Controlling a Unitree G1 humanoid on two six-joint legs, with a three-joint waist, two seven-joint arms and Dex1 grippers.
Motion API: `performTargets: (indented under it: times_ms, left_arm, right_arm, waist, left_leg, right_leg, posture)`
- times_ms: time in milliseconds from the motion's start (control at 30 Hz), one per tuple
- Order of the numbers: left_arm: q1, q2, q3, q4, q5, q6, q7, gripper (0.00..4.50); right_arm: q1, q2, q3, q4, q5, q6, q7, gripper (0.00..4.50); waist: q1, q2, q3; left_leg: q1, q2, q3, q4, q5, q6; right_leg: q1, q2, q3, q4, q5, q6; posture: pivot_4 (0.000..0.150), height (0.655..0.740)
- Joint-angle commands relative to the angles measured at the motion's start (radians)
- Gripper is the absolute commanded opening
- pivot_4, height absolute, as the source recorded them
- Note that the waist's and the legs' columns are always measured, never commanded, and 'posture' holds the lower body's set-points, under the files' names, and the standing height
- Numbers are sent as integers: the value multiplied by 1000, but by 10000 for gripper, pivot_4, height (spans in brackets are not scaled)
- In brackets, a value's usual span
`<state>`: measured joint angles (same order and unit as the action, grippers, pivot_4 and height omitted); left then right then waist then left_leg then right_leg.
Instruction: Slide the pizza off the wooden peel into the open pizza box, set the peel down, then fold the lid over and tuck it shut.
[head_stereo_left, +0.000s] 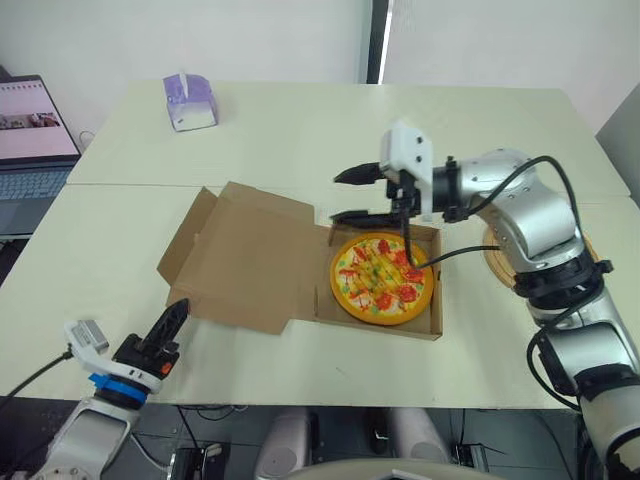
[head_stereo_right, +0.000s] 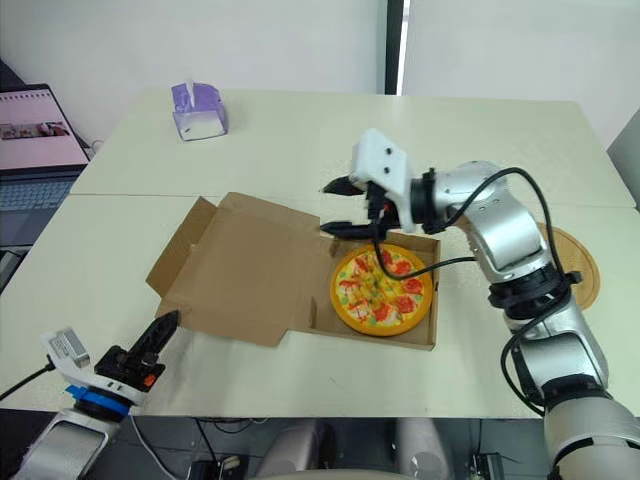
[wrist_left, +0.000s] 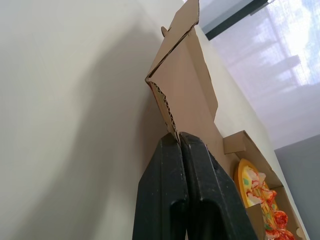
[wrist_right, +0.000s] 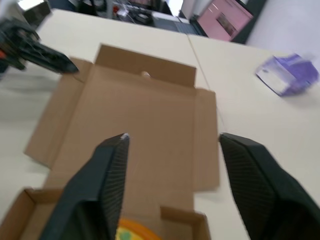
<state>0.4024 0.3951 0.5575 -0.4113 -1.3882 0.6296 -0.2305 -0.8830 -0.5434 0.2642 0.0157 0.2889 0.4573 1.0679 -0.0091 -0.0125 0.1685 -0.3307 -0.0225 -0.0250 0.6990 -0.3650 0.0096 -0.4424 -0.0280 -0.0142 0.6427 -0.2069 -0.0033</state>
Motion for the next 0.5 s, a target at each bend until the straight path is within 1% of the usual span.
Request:
performTargets:
  times_ms: [33,67,100,133,200,333,433,500]
  left_arm:
    - [-69,50,19,-20,-20,3,14,0]
    - [-94,65,15,-13,-14,5,18,0]
    - [-122,82,10,-6,-9,11,21,0]
    - [-145,95,6,-1,-6,16,21,0]
    - [-202,121,-3,15,-1,25,30,0]
    - [-356,201,-37,72,43,53,23,0]
    - [-450,238,-57,114,60,78,14,0]
    - [-496,254,-73,135,78,93,2,0]
  right_arm:
    - [-4,-47,-47,81,-42,-98,22,17956]
    - [0,-71,-44,122,-71,-138,27,14802]
    - [2,-94,-41,175,-104,-185,26,9794]
    - [2,-108,-41,220,-126,-218,24,7292]
    - [-4,-129,-43,329,-168,-286,12,840]
    - [-21,-155,-21,578,-290,-467,-55,318]
    - [-11,-168,-1,682,-357,-560,-66,318]
    - [14,-178,2,702,-377,-595,-42,318]
  waist:
    - [2,0,0]
    - [3,0,0]
    - [4,0,0]
    - [6,0,0]
    - [6,0,0]
    - [6,-1,1]
    - [5,-1,1]
    - [1,-1,1]
  left_leg:
    - [0,0,0,0,0,0]
    - [0,0,0,0,0,0]
    - [0,0,0,0,0,0]
    - [0,0,0,0,0,-1]
    - [0,0,0,0,1,-2]
    - [0,0,2,0,3,-4]
    - [0,0,2,0,3,-5]
    - [0,0,3,-1,3,-5]
  right_leg:
    - [0,0,0,0,0,0]
    - [0,0,0,0,0,0]
    - [0,0,0,0,0,0]
    - [0,0,0,0,0,0]
    - [0,0,0,0,0,0]
    - [0,0,1,0,0,0]
    - [0,0,1,0,0,0]
    - [-1,0,1,0,0,0]
  posture:
    - [1500,7400]
    - [1500,7400]
    - [1500,7400]
    - [1500,7400]
    - [1500,7400]
    - [1500,7400]
    - [1500,7400]
    - [1500,7400]
